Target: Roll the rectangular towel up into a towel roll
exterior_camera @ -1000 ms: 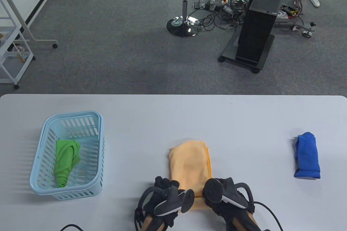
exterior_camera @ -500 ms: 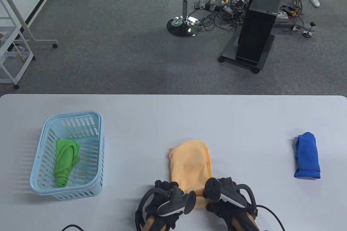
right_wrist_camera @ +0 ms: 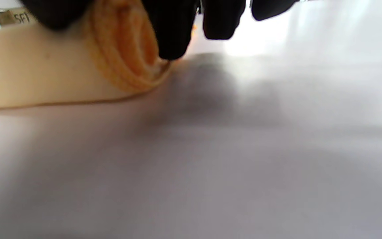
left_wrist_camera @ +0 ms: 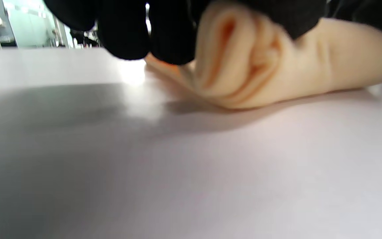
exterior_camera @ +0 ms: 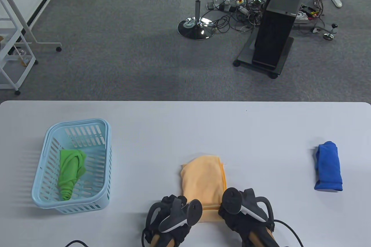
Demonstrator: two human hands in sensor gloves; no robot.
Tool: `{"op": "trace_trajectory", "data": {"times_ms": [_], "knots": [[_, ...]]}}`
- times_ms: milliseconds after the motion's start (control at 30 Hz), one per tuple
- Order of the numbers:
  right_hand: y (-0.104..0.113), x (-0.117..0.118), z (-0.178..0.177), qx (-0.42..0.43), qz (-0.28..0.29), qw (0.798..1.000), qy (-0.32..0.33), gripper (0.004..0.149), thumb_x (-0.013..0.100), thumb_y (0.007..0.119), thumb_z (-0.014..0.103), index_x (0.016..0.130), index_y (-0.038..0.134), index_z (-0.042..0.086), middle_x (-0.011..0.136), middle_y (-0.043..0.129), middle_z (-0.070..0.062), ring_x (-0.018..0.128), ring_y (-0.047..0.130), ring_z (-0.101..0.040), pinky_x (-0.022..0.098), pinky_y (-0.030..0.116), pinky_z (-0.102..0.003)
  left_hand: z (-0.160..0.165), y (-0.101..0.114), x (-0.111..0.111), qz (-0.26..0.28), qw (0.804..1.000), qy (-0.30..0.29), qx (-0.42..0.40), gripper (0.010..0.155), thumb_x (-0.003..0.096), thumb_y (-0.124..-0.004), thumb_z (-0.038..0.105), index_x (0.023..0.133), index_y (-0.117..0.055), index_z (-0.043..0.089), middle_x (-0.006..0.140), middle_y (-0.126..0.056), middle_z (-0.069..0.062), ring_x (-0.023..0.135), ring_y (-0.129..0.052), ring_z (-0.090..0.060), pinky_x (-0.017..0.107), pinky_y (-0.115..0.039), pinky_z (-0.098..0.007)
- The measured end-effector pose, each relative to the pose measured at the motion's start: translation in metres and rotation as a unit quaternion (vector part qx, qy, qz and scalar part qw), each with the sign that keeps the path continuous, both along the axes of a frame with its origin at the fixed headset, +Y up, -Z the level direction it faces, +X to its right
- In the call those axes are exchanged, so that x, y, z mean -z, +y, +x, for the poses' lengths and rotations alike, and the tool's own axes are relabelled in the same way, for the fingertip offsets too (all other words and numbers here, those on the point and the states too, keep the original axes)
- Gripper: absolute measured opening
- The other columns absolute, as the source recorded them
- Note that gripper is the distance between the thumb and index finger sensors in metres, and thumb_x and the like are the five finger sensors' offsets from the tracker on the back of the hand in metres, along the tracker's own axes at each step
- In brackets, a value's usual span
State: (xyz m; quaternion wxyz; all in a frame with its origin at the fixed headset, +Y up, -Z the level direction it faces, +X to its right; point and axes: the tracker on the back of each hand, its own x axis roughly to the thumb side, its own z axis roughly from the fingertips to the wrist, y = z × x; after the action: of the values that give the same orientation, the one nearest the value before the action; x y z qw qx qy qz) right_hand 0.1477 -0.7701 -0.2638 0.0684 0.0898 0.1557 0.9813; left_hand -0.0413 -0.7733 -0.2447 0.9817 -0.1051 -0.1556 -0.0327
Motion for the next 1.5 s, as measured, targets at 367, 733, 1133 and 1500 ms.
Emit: {"op": "trace_trajectory", "data": {"times_ms": [367,733,1133,1500], "knots": [[-0.001,0.0,-0.009,-0.015,0.061,0.998,0.02,0.046,0.031,0.076,0.038,0.076,0.08,0.026,0.094,0.061,-0.005,0.094,0.058,-0.034,0.07,0.048,-0.06,0.002,-0.003,0.003,0.0,0.999,0.051,0.019,0.055,0.0364,-0.065,0.055,0.078,-0.089,0.027,0.098,-0.064,-0.011,0.087,-0.062,-0.038,0.069,-0.045,-0.064],[-0.007,-0.002,-0.01,-0.069,-0.005,0.997,0.034,0.072,0.026,0.082,0.048,0.093,0.061,0.029,0.103,0.046,-0.011,0.099,0.045,-0.04,0.072,0.041,-0.062,0.014,0.001,-0.002,0.009,1.0,-0.011,0.01,0.057,0.0378,-0.067,0.05,0.087,-0.08,0.026,0.101,-0.054,-0.011,0.091,-0.055,-0.039,0.069,-0.043,-0.064],[-0.005,0.0,-0.007,-0.023,0.019,0.999,0.021,0.055,0.034,0.065,0.04,0.085,0.074,0.024,0.1,0.054,-0.01,0.098,0.049,-0.038,0.07,0.044,-0.061,0.008,0.0,0.002,-0.016,1.0,0.013,-0.001,0.062,0.0352,-0.079,0.045,0.093,-0.076,0.024,0.086,-0.086,-0.006,0.083,-0.085,-0.031,0.067,-0.055,-0.065],[0.008,-0.003,0.001,0.041,0.075,0.996,0.008,0.062,0.032,0.075,0.041,0.09,0.057,0.033,0.101,0.041,-0.009,0.097,0.049,-0.035,0.071,0.044,-0.06,0.002,0.0,0.009,0.018,0.998,0.052,-0.027,0.053,0.0353,-0.073,0.044,0.085,-0.086,0.032,0.077,-0.095,-0.004,0.079,-0.085,-0.032,0.066,-0.059,-0.062]]}}
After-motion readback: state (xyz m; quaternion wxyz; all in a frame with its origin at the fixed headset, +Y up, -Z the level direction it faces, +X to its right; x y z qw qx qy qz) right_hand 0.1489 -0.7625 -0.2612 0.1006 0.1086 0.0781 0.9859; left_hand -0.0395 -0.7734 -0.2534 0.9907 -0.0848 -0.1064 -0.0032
